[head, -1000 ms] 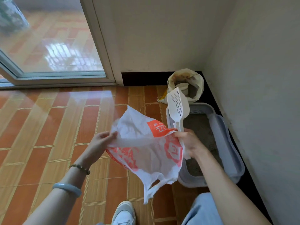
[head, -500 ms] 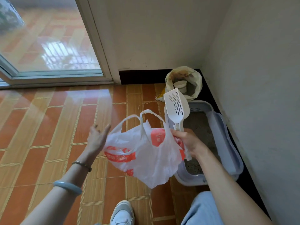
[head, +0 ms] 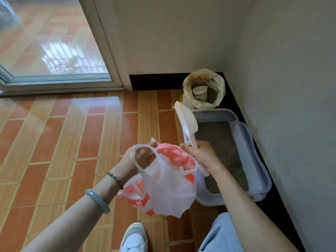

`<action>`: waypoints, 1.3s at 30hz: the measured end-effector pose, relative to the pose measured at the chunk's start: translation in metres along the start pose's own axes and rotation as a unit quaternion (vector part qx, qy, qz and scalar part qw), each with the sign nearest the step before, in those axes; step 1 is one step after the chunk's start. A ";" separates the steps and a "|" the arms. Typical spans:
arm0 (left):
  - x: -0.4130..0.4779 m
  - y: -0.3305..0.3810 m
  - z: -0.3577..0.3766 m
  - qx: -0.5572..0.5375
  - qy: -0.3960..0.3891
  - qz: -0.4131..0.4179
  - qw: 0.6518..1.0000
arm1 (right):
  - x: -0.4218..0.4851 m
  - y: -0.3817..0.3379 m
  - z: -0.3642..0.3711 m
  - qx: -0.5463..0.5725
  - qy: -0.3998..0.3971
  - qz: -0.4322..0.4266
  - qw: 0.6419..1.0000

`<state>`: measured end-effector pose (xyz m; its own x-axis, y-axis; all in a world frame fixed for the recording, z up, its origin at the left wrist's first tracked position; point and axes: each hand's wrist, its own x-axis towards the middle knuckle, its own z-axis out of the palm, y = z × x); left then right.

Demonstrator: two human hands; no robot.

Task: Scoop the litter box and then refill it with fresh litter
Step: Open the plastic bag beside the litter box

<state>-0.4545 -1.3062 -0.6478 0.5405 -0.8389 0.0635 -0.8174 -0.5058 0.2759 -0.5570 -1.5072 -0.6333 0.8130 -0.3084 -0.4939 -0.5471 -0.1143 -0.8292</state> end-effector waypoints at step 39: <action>-0.051 -0.075 -0.040 -0.454 0.085 -0.464 0.756 | 0.005 0.004 -0.011 0.010 -0.210 0.059 0.976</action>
<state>-0.4127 -1.2178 -0.6335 0.8783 -0.1306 -0.4600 0.3614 -0.4485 0.8174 -0.5574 -1.5194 -0.6364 0.7569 0.0961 -0.6464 -0.6413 -0.0809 -0.7630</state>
